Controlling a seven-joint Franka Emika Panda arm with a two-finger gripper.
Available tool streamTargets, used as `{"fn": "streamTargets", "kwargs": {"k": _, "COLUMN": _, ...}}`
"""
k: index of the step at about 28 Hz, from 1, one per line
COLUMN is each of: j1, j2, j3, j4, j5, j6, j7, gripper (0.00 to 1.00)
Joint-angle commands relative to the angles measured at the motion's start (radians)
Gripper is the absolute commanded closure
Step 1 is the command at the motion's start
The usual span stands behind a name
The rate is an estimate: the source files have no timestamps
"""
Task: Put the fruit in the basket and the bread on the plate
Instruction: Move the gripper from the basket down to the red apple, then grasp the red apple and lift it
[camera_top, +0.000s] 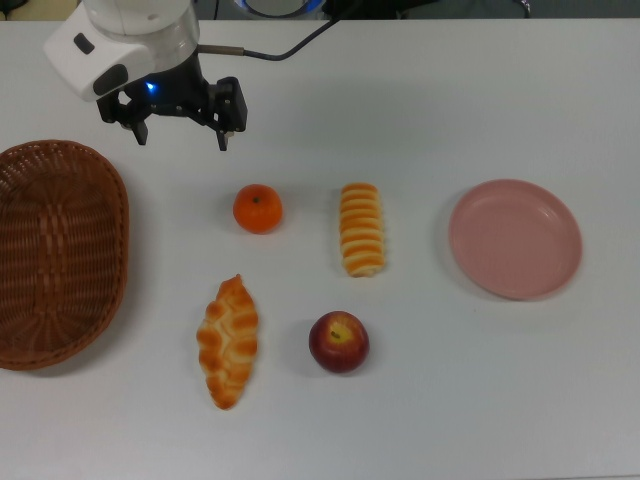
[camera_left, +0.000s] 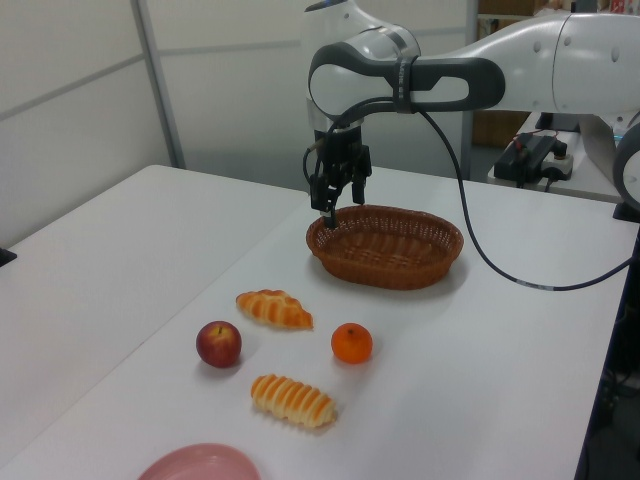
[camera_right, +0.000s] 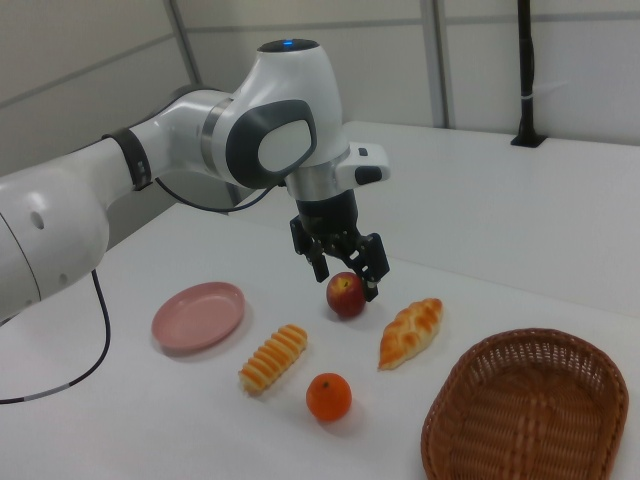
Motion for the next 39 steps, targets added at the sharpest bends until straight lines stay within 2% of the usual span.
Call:
{"fn": "streamTargets", "kwargs": {"k": 1, "j1": 0.041, "j2": 0.046, "j3": 0.038, "j4": -0.015, "j5": -0.003, "j6": 0.036, "j7": -0.104, "gripper": 0.00}}
{"fn": "streamTargets", "kwargs": {"k": 6, "j1": 0.073, "j2": 0.057, "j3": 0.043, "j4": -0.019, "j5": 0.007, "j6": 0.242, "j7": -0.049, "gripper": 0.00}}
{"fn": "streamTargets", "kwargs": {"k": 10, "j1": 0.075, "j2": 0.065, "j3": 0.053, "j4": -0.029, "j5": 0.009, "j6": 0.288, "j7": -0.055, "gripper": 0.00}}
{"fn": "streamTargets", "kwargs": {"k": 11, "j1": 0.073, "j2": 0.082, "j3": 0.073, "j4": -0.029, "j5": 0.013, "j6": 0.290, "j7": -0.068, "gripper": 0.00}}
{"fn": "streamTargets", "kwargs": {"k": 13, "j1": 0.073, "j2": 0.099, "j3": 0.087, "j4": -0.026, "j5": 0.023, "j6": 0.305, "j7": -0.078, "gripper": 0.00}}
{"fn": "streamTargets", "kwargs": {"k": 19, "j1": 0.107, "j2": 0.139, "j3": 0.096, "j4": -0.062, "j5": 0.033, "j6": 0.512, "j7": -0.079, "gripper": 0.00}}
{"fn": "streamTargets", "kwargs": {"k": 25, "j1": 0.183, "j2": 0.275, "j3": 0.095, "j4": -0.059, "j5": 0.003, "j6": 0.705, "j7": -0.070, "gripper": 0.00}}
{"fn": "streamTargets", "kwargs": {"k": 27, "j1": 0.199, "j2": 0.297, "j3": 0.095, "j4": -0.056, "j5": -0.013, "j6": 0.724, "j7": -0.070, "gripper": 0.00}}
{"fn": "streamTargets", "kwargs": {"k": 31, "j1": 0.217, "j2": 0.330, "j3": 0.095, "j4": -0.052, "j5": -0.034, "j6": 0.764, "j7": -0.061, "gripper": 0.00}}
{"fn": "streamTargets", "kwargs": {"k": 39, "j1": 0.216, "j2": 0.352, "j3": 0.084, "j4": -0.050, "j5": -0.065, "j6": 0.841, "j7": -0.045, "gripper": 0.00}}
